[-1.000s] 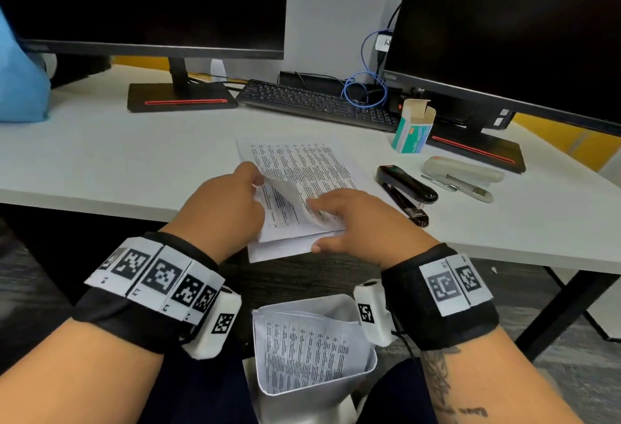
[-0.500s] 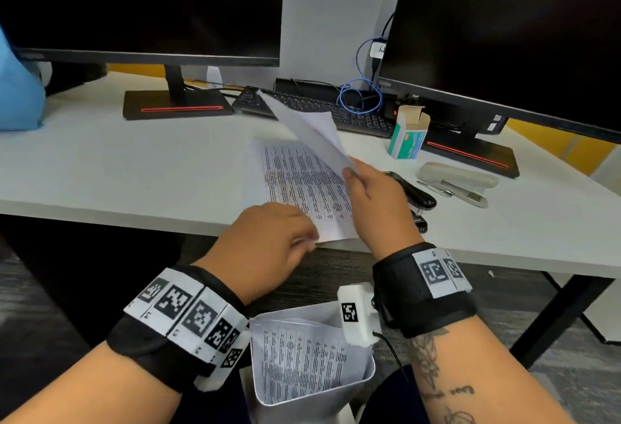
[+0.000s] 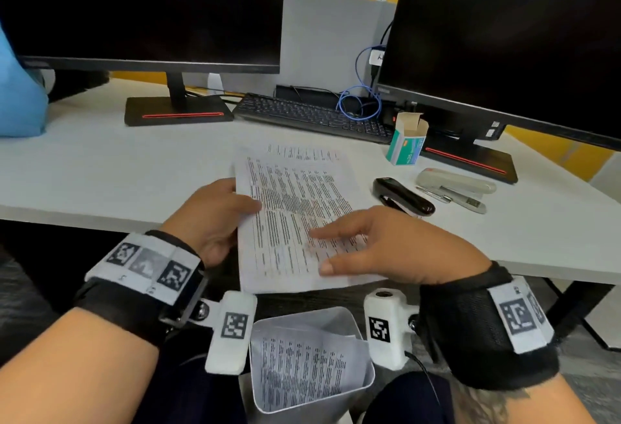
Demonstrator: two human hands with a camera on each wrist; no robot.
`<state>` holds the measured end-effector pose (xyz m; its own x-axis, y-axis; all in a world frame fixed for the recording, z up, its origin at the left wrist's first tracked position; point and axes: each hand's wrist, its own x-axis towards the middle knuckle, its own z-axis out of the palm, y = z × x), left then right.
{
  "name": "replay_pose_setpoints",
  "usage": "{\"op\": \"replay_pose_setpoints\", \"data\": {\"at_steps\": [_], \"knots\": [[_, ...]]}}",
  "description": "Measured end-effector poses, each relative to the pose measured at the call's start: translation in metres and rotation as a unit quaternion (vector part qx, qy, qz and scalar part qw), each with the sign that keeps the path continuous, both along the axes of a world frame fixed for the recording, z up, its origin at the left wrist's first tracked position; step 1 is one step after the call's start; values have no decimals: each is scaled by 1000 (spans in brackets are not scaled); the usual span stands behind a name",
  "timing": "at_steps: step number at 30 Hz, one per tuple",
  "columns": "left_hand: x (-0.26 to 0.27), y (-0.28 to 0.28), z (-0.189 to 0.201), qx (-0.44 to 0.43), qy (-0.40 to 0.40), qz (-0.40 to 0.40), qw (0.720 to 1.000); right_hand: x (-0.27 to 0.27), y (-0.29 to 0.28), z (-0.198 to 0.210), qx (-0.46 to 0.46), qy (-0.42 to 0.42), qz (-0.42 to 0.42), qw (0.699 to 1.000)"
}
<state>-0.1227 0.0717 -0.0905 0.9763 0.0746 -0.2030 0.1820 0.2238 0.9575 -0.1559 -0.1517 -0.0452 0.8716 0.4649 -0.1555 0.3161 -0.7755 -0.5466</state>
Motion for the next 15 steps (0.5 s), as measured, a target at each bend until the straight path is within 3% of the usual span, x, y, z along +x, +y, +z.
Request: {"op": "replay_pose_setpoints", "data": {"at_steps": [5,8,11,15], "knots": [[-5,0,0,-66,-36,-27,997,16,-3,-9,33,-117,-173,977],[-8,2,0,-90,-66,-42,993,27,-7,-20,98,-130,-207,965],[-11,4,1,-97,-102,-59,988,32,-8,-24,238,-125,-242,932],[-9,3,0,-43,-134,-48,989,42,-16,-27,299,-142,-302,894]]}}
